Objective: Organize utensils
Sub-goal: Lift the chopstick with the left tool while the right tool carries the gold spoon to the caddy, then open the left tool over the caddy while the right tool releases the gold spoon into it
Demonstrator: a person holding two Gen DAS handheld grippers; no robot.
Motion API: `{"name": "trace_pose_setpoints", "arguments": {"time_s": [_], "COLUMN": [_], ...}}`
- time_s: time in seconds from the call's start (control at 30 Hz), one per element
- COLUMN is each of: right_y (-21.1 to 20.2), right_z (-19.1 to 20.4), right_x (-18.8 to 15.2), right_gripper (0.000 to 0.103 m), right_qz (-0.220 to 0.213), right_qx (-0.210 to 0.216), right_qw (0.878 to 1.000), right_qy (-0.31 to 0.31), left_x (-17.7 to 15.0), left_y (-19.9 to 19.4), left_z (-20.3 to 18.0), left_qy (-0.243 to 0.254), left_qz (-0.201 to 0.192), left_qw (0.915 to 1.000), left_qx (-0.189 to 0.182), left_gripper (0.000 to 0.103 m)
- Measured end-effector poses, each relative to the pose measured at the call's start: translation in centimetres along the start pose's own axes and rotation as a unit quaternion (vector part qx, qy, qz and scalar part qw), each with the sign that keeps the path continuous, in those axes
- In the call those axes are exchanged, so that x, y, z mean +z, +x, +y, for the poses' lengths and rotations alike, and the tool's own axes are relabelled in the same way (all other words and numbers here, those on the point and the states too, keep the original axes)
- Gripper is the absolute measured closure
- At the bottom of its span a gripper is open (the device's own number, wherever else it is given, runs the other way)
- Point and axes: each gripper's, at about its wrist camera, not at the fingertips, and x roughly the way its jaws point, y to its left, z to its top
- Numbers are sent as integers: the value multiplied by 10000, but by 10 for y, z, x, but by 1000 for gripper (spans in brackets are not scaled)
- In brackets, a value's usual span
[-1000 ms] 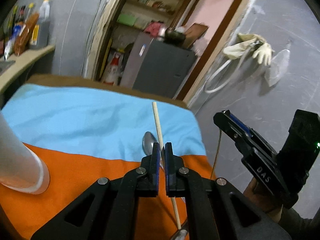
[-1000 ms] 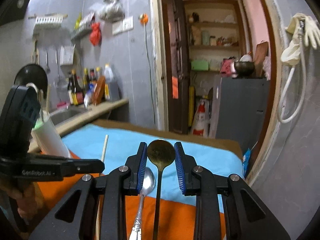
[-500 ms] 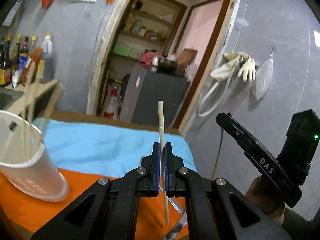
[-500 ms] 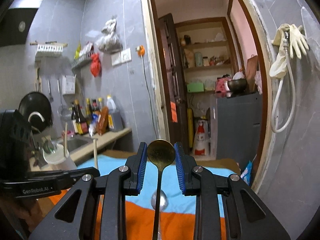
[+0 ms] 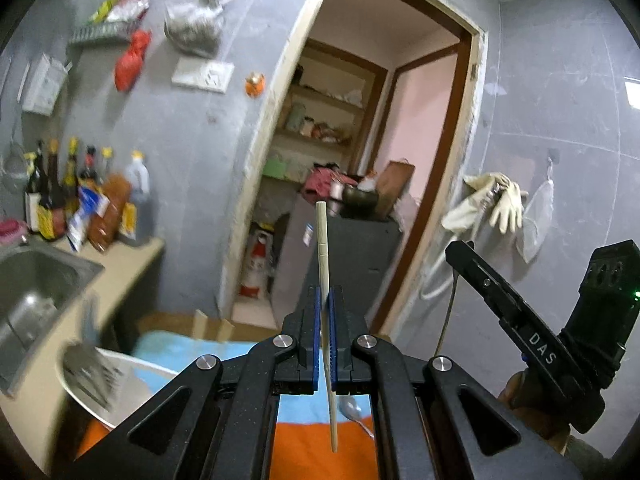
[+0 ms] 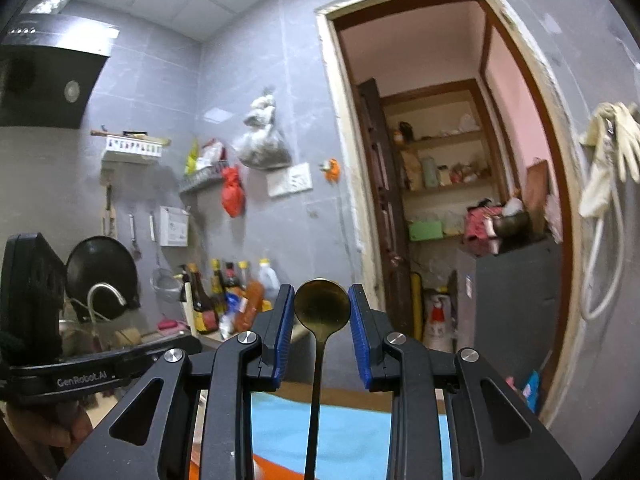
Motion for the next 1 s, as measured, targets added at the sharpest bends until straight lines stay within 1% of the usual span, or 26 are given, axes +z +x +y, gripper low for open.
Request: {"name": "trace_pose_setpoints", "arguments": {"time_s": [0.2, 0.27, 0.4, 0.53, 0.6, 0.8, 1.0], "right_y": [22, 29, 37, 48, 55, 71, 83], "right_z": [37, 47, 61, 77, 83, 89, 89], "right_x": [16, 17, 15, 4, -4, -31, -54], "right_gripper": [78, 78, 78, 78, 78, 78, 78], "right_qz": [-158, -243, -519, -590, -539, -277, -66], "right_qx": [262, 336, 465, 512, 519, 462, 327], "right_qw": [9995, 9990, 9968, 9960, 9963, 9978, 9985], "right_qy": [67, 141, 381, 439, 411, 385, 426], "left_x": [31, 37, 43, 36, 29, 4, -14], "left_y": [-31, -40, -58, -58, -57, -51, -43], "left_z": [36, 53, 92, 121, 132, 149, 153], "left_qy": [101, 53, -73, -106, -150, -30, 311], "left_qz": [-380, -488, -786, -779, -749, -744, -744], "left_qw": [9988, 9980, 9941, 9916, 9914, 9879, 9859], "left_qx": [305, 404, 750, 1028, 1061, 1362, 1467], "left_gripper": [101, 101, 101, 101, 101, 101, 101]}}
